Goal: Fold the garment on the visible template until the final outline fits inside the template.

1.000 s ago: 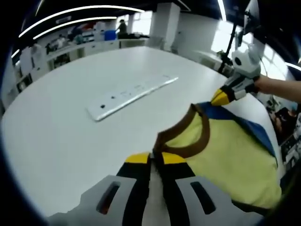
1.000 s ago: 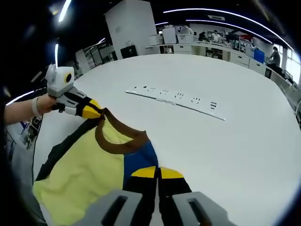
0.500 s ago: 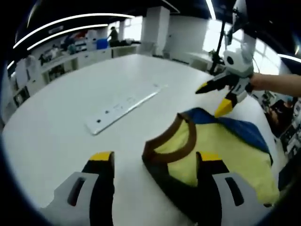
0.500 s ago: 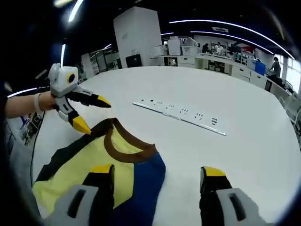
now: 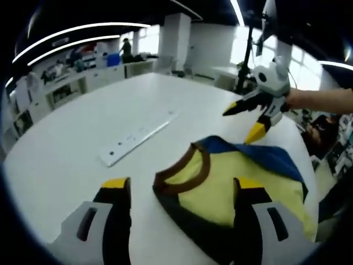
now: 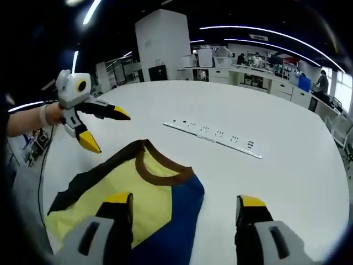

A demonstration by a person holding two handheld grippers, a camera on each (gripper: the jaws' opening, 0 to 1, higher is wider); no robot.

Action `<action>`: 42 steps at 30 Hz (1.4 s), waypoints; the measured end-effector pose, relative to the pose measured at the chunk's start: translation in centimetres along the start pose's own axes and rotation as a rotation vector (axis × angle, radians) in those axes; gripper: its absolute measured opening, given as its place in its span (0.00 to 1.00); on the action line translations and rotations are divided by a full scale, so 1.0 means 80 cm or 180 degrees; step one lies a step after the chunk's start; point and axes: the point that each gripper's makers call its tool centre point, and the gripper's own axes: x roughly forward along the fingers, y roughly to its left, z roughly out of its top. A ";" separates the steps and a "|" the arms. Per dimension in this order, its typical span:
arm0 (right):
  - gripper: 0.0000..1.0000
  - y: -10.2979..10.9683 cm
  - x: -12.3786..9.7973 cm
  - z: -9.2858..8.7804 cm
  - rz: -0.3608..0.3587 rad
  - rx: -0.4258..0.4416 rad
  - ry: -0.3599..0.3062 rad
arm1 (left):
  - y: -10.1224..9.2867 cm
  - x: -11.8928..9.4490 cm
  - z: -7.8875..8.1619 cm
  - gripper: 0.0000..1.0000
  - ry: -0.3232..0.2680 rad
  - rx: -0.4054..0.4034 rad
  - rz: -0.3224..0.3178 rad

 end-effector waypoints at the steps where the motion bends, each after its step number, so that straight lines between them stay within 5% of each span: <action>1: 0.75 0.001 -0.002 0.000 -0.0003 0.0009 -0.0008 | -0.001 -0.003 0.001 0.71 -0.0011 -0.0008 0.0003; 11: 0.72 0.028 -0.038 -0.012 -0.0045 0.0054 -0.0092 | -0.028 -0.037 -0.008 0.67 -0.0103 -0.0074 0.0023; 26: 0.66 0.079 -0.103 -0.059 -0.0052 0.0306 -0.0268 | -0.091 -0.080 -0.031 0.63 -0.0246 -0.0170 0.0017; 42: 0.59 0.139 -0.158 -0.149 -0.0087 0.0657 -0.0293 | -0.127 -0.116 -0.061 0.62 -0.0300 -0.0319 0.0074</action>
